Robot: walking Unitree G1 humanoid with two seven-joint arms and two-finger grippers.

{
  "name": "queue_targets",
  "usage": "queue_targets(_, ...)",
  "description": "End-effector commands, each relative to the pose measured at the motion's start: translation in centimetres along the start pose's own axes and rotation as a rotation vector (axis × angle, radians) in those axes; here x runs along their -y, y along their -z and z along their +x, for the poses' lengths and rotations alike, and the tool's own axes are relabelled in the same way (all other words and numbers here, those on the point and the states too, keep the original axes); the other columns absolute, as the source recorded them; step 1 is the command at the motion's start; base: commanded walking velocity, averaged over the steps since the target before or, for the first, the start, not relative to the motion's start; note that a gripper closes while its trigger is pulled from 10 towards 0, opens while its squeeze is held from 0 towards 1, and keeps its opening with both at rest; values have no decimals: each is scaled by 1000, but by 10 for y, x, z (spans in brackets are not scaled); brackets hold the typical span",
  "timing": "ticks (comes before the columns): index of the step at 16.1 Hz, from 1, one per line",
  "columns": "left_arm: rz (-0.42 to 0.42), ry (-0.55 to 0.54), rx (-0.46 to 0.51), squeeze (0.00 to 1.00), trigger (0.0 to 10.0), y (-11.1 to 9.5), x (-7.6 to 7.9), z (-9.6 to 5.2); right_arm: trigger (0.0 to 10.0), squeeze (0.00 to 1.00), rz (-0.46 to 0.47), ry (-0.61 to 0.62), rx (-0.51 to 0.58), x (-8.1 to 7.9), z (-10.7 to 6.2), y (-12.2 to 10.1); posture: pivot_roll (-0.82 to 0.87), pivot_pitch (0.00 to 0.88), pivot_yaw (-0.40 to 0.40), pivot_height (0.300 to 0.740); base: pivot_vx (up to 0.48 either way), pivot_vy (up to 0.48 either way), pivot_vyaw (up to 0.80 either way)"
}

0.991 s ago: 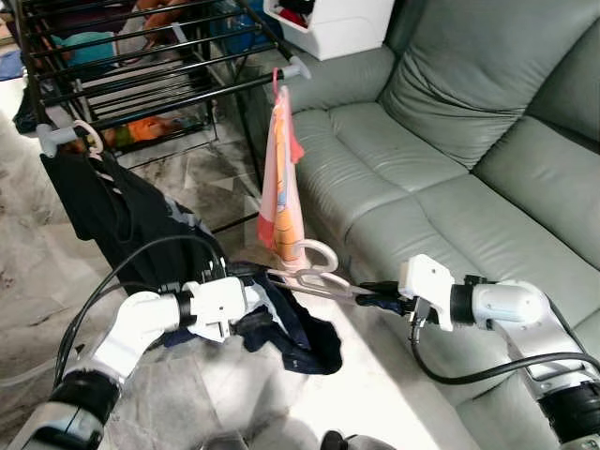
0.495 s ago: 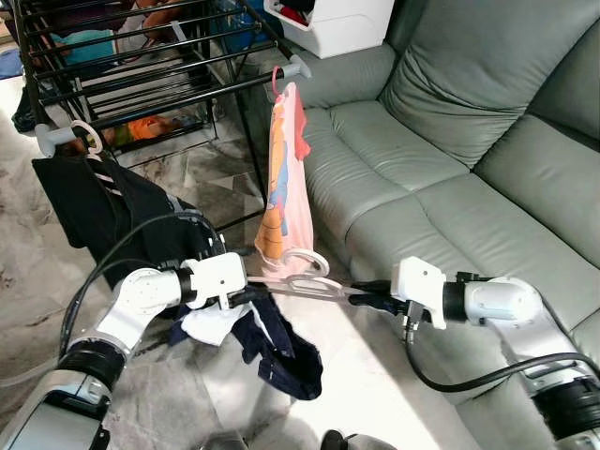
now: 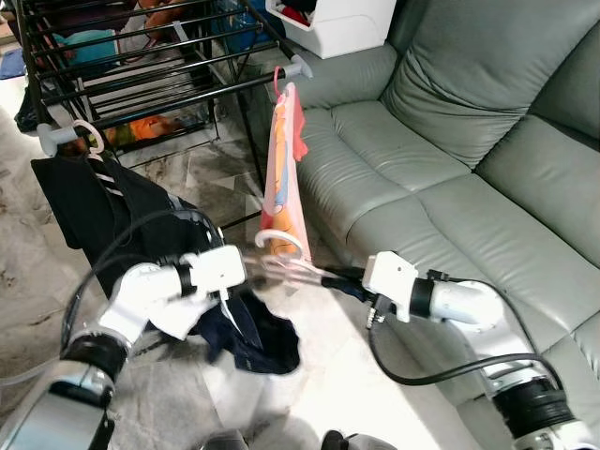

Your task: Hang hanger

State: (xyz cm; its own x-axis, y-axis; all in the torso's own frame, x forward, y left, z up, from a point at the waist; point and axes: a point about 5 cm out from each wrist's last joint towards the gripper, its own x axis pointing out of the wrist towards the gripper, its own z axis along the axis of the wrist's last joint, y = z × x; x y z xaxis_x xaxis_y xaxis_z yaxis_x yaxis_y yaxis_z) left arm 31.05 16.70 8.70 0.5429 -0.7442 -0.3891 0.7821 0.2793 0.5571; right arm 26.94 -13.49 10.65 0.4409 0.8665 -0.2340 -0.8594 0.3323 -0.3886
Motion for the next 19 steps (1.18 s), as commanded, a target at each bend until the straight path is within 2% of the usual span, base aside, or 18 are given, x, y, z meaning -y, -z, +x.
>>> queue_targets(1,25,16,0,0,0,-1,-1,1,10000,0,-30,45,61,5,3,-9,-46,19,-4,740,0,0,0)
queue_targets(3,49,-27,21,0,0,-6,-11,0,10000,0,-28,62,60,3,4,-6,-46,18,0,740,0,0,0)
queue_targets(5,105,-128,65,0,0,-16,-23,2,10000,0,-28,120,71,-1,9,-5,-47,17,10,740,0,0,0)
queue_targets(9,153,-257,126,0,0,-27,-36,0,10000,0,-9,173,76,-14,18,-1,-35,22,33,740,0,0,0)
queue_targets(10,153,-293,138,0,7176,-30,-40,-1,10000,0,1,201,71,-17,20,2,-30,23,42,740,0,0,0)
queue_targets(11,168,-296,132,0,10000,-29,-40,-2,10000,0,-10,239,52,-17,21,6,-27,24,48,740,0,0,0)
queue_targets(13,174,-284,131,0,10000,-28,-37,-1,10000,0,-5,366,18,-11,23,11,-21,24,63,740,0,0,0)
queue_targets(14,160,-288,137,24,10000,-28,-36,0,10000,0,22,391,27,-10,24,11,-19,25,69,740,0,0,0)
queue_targets(15,159,-289,142,1000,10000,-29,-37,1,10000,0,22,401,30,-9,23,11,-19,27,74,740,0,0,0)
queue_targets(19,218,-298,159,1000,10000,-35,-37,5,10000,0,8,420,28,-8,24,13,-16,32,80,740,0,0,0)
